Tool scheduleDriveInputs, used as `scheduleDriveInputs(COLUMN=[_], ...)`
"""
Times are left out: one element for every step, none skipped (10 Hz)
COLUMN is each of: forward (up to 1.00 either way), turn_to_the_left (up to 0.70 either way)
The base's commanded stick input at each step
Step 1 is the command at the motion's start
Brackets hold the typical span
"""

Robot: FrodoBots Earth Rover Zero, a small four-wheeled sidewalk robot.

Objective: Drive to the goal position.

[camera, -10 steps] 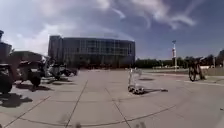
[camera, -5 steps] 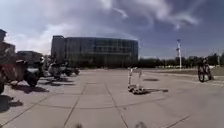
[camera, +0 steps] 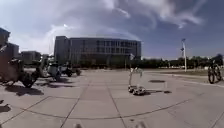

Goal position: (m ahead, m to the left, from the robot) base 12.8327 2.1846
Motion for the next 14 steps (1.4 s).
scheduleDriveInputs(forward=[0.7,0.7,0.7,0.7,0.7,0.7,0.7,0.7,0.7,0.7,0.7,0.7,0.7,0.7], turn_to_the_left=[0.09,0.09,0.09,0.09,0.09,0.09,0.09,0.09,0.09,0.09,0.09,0.09,0.09,0.09])
